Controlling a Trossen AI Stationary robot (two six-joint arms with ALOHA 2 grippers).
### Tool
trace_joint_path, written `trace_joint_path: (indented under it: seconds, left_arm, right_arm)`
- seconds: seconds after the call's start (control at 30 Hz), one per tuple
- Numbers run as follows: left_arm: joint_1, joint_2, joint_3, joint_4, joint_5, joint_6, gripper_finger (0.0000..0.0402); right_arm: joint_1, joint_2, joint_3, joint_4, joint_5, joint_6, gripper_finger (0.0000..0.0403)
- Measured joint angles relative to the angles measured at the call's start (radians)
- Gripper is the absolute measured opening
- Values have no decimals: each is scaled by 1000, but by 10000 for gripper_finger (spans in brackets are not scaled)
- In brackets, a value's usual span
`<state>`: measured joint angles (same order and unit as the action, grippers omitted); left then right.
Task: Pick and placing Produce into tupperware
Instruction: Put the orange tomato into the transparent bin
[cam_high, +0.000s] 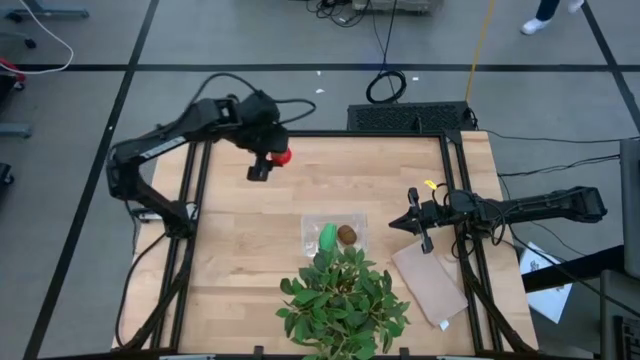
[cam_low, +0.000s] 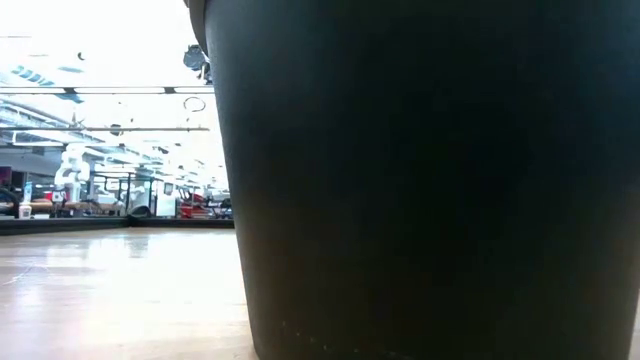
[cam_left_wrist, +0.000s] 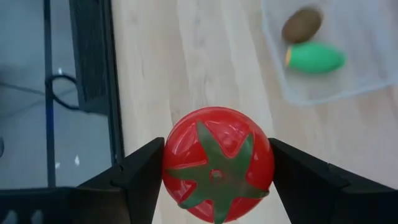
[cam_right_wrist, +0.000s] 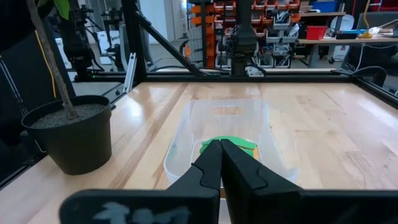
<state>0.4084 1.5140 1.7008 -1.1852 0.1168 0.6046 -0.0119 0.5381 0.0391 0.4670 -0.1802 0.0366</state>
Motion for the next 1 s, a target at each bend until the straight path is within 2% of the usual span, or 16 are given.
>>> trace_joint_path:
  seconds: [0.17,0.37,0.57,1.0]
  left_arm:
    - [-6,-64,0,39,51,-5,264]
    - [-6,-97,0,45,57,-17,264]
    - [-6,-148,-1,46,144,-24,264]
    - [-3,-348,-1,34,127,-114,264]
  right_arm:
    - [0,0,0,16,0,1,0]
    - [0,0,0,24,0,3,0]
    - [0,0,0,23,0,3,0]
    - [0,0,0,15,0,4,0]
